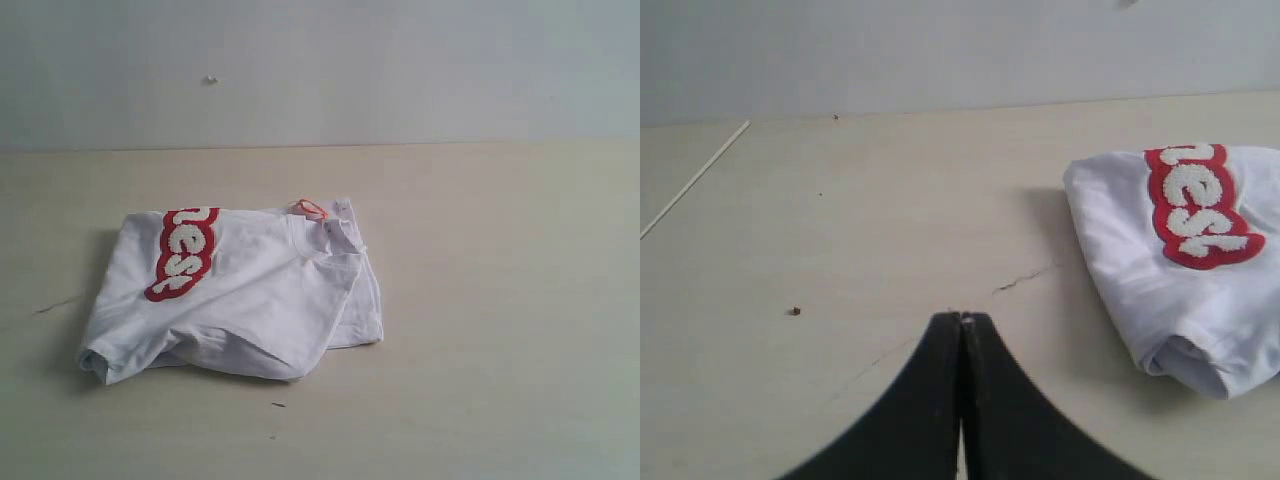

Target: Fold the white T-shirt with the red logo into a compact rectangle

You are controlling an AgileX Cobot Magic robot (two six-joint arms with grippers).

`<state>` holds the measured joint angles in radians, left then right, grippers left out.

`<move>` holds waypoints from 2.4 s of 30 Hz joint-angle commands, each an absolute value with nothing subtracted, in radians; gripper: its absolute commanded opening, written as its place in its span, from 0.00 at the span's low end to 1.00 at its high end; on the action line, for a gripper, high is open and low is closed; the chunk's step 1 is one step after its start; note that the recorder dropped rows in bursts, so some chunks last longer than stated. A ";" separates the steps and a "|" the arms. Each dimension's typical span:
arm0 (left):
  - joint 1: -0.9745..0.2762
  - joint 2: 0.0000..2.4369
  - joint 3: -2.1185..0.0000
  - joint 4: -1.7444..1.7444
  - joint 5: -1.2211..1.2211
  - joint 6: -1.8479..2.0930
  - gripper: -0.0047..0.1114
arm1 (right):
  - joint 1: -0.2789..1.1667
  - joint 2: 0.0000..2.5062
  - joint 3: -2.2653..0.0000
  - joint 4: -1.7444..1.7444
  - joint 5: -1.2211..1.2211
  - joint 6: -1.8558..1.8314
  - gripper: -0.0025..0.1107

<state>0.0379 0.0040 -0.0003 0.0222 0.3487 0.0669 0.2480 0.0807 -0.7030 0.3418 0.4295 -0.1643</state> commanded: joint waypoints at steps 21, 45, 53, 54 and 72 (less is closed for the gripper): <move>0.032 0.000 0.000 0.014 0.351 0.071 0.04 | 0.064 0.000 -0.644 0.098 0.245 -0.189 0.02; 0.032 0.000 0.000 0.014 0.356 0.071 0.04 | -0.134 0.000 0.000 -0.016 0.133 -0.033 0.02; 0.032 0.000 0.000 0.014 0.356 0.071 0.04 | -0.134 0.000 0.000 -0.033 0.267 0.009 0.02; 0.032 0.000 0.000 0.014 0.356 0.071 0.04 | -0.134 0.000 0.000 -0.028 0.269 0.024 0.02; 0.032 0.000 0.000 0.014 0.356 0.071 0.04 | -0.134 0.000 0.000 -0.026 0.269 0.054 0.02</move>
